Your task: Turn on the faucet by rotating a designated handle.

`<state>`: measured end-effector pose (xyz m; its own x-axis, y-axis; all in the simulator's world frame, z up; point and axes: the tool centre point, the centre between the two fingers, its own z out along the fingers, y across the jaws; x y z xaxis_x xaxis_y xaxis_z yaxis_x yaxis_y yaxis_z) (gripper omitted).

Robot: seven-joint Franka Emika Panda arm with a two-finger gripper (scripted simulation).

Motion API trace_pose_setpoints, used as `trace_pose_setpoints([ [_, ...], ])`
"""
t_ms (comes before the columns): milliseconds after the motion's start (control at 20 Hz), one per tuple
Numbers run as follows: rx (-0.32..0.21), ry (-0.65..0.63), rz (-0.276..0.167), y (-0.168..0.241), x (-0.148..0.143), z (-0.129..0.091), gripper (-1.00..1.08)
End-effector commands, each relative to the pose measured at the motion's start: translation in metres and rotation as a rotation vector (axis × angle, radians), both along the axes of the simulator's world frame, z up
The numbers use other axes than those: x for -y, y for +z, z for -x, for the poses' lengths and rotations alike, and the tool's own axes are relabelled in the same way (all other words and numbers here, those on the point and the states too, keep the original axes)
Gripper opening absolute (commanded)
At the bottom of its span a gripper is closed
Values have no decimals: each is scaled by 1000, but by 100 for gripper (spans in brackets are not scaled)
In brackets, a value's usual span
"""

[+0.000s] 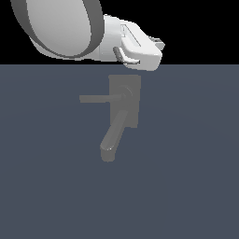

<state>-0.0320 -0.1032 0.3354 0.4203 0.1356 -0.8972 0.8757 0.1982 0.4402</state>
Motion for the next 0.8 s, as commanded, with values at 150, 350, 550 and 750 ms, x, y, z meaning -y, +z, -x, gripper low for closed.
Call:
trace_pose_setpoints([
  [150, -47, 84, 51, -15, -9, -16, -100],
  [350, -70, 124, 73, -23, -15, -24, -100],
  [550, -85, 149, 87, -29, -18, -28, -100],
  [750, -78, 162, 88, -26, -20, -31, -100],
])
